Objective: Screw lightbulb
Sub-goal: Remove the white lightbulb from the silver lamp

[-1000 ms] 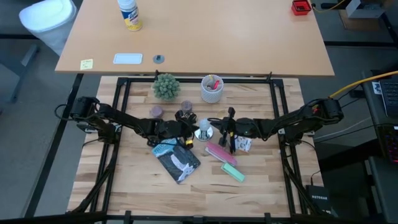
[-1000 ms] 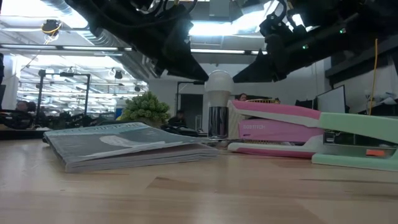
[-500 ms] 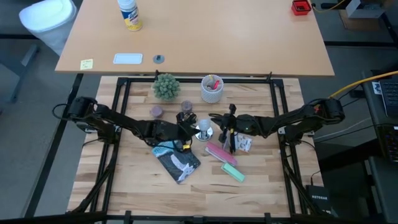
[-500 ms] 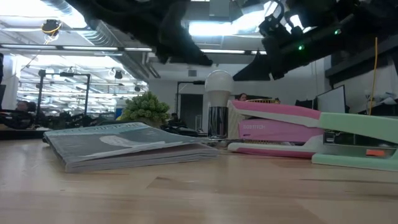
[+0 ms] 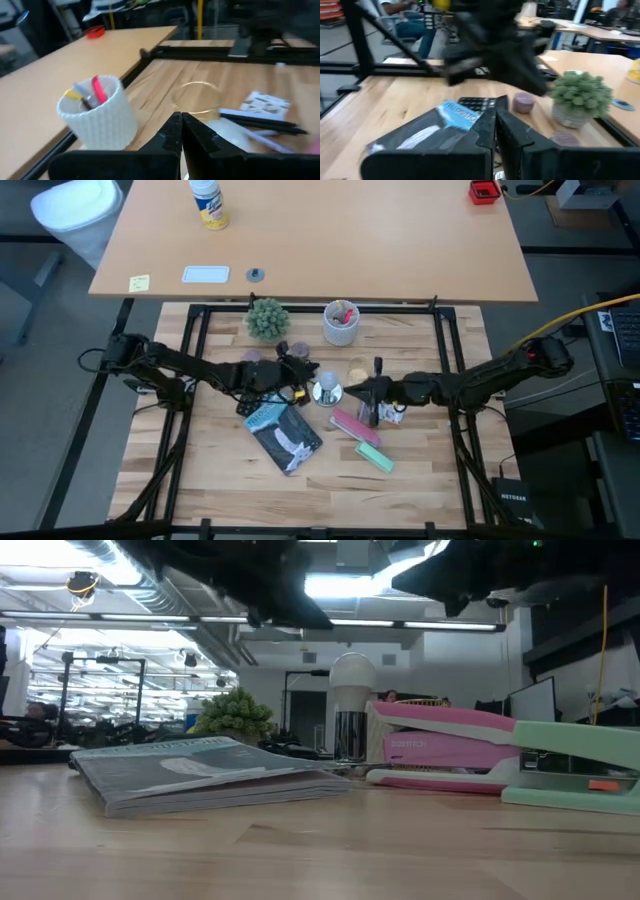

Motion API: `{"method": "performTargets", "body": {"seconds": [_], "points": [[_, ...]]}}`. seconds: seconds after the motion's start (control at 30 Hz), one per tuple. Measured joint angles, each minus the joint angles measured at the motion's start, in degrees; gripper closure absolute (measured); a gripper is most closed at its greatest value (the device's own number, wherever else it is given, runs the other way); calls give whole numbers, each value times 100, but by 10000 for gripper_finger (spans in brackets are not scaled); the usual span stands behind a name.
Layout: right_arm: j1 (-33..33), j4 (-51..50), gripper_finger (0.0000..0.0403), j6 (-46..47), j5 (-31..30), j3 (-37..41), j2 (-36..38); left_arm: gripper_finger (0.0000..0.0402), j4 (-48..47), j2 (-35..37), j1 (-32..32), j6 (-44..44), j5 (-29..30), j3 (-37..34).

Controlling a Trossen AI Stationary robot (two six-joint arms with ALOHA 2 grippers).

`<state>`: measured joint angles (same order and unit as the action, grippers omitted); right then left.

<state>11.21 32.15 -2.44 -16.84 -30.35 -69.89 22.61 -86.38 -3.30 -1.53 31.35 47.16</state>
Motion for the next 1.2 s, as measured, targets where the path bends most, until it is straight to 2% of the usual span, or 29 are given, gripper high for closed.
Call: {"method": "performTargets", "body": {"seconds": [0.23, 0.57, 0.93, 1.1, 1.2], "points": [[1, 155, 384, 70, -79, 2, -580, 400, 48, -442, 294, 361, -180, -2], [-129, 291, 384, 157, -420, 0, -1372, 400, 35, -807, 142, 595, -225, -2], [-521, 444, 384, 584, -432, 0, -1617, 400, -144, -774, -239, 630, -33, -7], [-520, 388, 384, 581, -794, 4, -1618, 400, -160, -770, -361, 643, -60, -11], [-556, 392, 384, 588, -1020, -7, -1636, 400, -120, -779, -461, 637, -343, 8]]}}
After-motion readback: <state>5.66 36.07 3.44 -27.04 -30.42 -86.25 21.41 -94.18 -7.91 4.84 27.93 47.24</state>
